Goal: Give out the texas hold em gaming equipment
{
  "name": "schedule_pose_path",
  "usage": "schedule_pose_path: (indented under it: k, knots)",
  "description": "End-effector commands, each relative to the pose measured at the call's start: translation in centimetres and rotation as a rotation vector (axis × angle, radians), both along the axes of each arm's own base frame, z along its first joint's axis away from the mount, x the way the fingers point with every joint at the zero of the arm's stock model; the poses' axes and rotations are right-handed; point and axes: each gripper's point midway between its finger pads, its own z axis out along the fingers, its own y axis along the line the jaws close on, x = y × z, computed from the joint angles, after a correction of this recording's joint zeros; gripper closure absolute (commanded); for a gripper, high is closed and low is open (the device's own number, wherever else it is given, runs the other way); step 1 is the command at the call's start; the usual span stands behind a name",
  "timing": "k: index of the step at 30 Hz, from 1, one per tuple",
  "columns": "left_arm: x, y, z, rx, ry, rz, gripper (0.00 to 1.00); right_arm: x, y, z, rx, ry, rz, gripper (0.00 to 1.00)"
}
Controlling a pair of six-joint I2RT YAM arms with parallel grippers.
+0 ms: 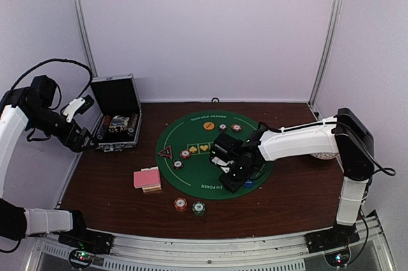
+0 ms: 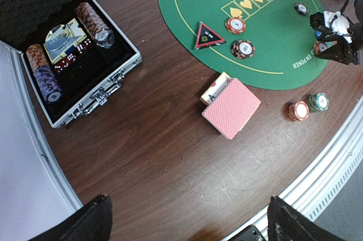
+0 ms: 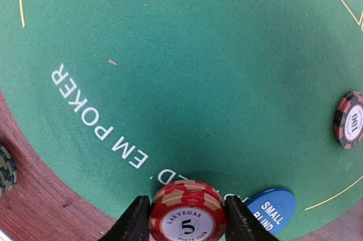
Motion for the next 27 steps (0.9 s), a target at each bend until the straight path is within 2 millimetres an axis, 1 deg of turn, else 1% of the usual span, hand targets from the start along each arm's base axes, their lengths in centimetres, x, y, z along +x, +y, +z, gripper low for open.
schedule_pose_path:
  k: [1, 5, 7, 9, 11, 13, 15, 17, 19, 22, 25, 26, 27]
  knots:
    - [0.2, 0.0, 0.7, -0.001, -0.025, -0.009, 0.02, 0.9, 0.5, 2.2, 0.035, -0.036, -0.015, 0.47]
    - [0.3, 0.0, 0.7, -0.002, -0.023, -0.008, 0.02, 1.1, 1.5, 4.6, 0.072, -0.066, 0.005, 0.37]
    - [0.2, 0.0, 0.7, -0.002, -0.024, -0.008, 0.02, 1.2, 2.0, 5.8, 0.078, -0.085, 0.014, 0.35]
    - [0.3, 0.0, 0.8, 0.000, -0.026, -0.006, 0.02, 1.1, 3.0, 7.2, 0.102, -0.106, 0.032, 0.34]
    - [0.2, 0.0, 0.7, 0.000, -0.025, -0.006, 0.02, 0.6, 4.5, 8.6, 0.137, -0.120, 0.063, 0.33]
    - [0.2, 0.1, 0.7, 0.001, -0.023, -0.005, 0.02, -0.5, 6.5, 9.5, 0.181, -0.109, 0.104, 0.32]
    - [0.2, 0.0, 0.8, -0.003, -0.024, -0.007, 0.02, -1.7, 8.7, 10.1, 0.219, -0.100, 0.152, 0.30]
    - [0.3, -0.1, 0.8, -0.006, -0.026, -0.009, 0.02, -3.0, 11.0, 10.4, 0.249, -0.086, 0.206, 0.27]
    - [0.3, -0.1, 0.9, -0.009, -0.029, -0.010, 0.02, -4.2, 12.8, 10.1, 0.256, -0.063, 0.257, 0.25]
    - [0.3, -0.1, 0.9, -0.008, -0.029, -0.010, 0.02, -5.8, 15.0, 9.2, 0.248, -0.043, 0.330, 0.22]
    - [0.3, -0.1, 1.0, -0.006, -0.031, -0.010, 0.02, -6.2, 16.3, 8.1, 0.235, -0.027, 0.360, 0.20]
    - [0.3, 0.0, 1.0, -0.005, -0.031, -0.010, 0.02, -6.2, 16.5, 7.3, 0.224, -0.021, 0.362, 0.20]
    - [0.3, -0.1, 1.0, -0.005, -0.033, -0.011, 0.03, -6.3, 16.8, 7.2, 0.225, -0.019, 0.367, 0.20]
